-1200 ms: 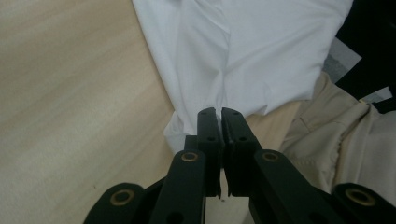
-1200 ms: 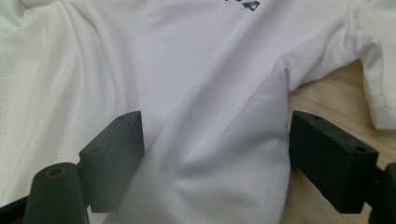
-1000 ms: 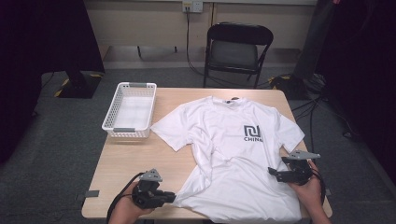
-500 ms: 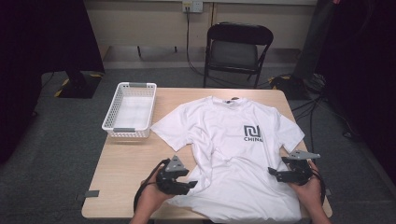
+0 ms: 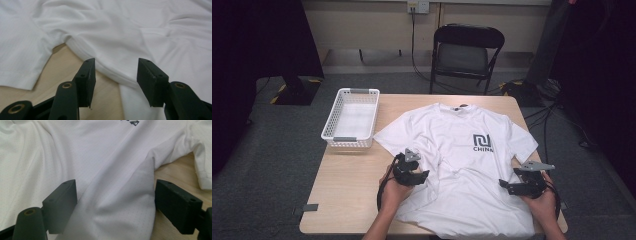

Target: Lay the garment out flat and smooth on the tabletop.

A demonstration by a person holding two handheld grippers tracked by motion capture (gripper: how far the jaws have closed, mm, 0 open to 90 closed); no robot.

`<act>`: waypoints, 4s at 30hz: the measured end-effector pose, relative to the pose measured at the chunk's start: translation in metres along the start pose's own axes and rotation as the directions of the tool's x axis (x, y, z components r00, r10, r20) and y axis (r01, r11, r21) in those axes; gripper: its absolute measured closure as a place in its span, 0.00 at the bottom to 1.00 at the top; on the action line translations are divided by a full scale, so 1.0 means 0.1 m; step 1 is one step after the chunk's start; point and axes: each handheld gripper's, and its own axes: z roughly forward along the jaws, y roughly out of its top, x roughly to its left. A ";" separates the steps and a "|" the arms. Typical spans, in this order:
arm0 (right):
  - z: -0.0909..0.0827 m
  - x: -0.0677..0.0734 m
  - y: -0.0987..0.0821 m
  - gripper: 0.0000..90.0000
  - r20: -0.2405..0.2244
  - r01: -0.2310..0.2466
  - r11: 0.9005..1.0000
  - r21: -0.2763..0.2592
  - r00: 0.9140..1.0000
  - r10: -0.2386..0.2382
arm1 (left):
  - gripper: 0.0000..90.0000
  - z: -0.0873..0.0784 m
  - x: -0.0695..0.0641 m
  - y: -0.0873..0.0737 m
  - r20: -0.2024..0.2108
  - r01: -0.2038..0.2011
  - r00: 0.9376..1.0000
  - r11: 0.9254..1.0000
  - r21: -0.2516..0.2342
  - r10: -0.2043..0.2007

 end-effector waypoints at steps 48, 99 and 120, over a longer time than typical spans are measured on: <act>0.00 0.00 0.00 0.19 0.001 -0.002 1.000 0.001 1.000 0.002 | 0.48 -0.59 -0.42 -0.52 -0.030 -0.159 0.987 0.986 0.047 0.160; 0.00 0.01 0.00 0.19 0.001 -0.002 1.000 0.000 1.000 0.002 | 0.38 -1.08 0.12 -1.14 0.130 -0.131 0.984 0.990 0.045 0.124; 0.00 0.01 0.00 0.19 0.001 -0.003 1.000 0.000 1.000 0.003 | 0.95 -1.54 -0.06 -1.06 0.382 0.017 0.923 0.995 0.094 -0.052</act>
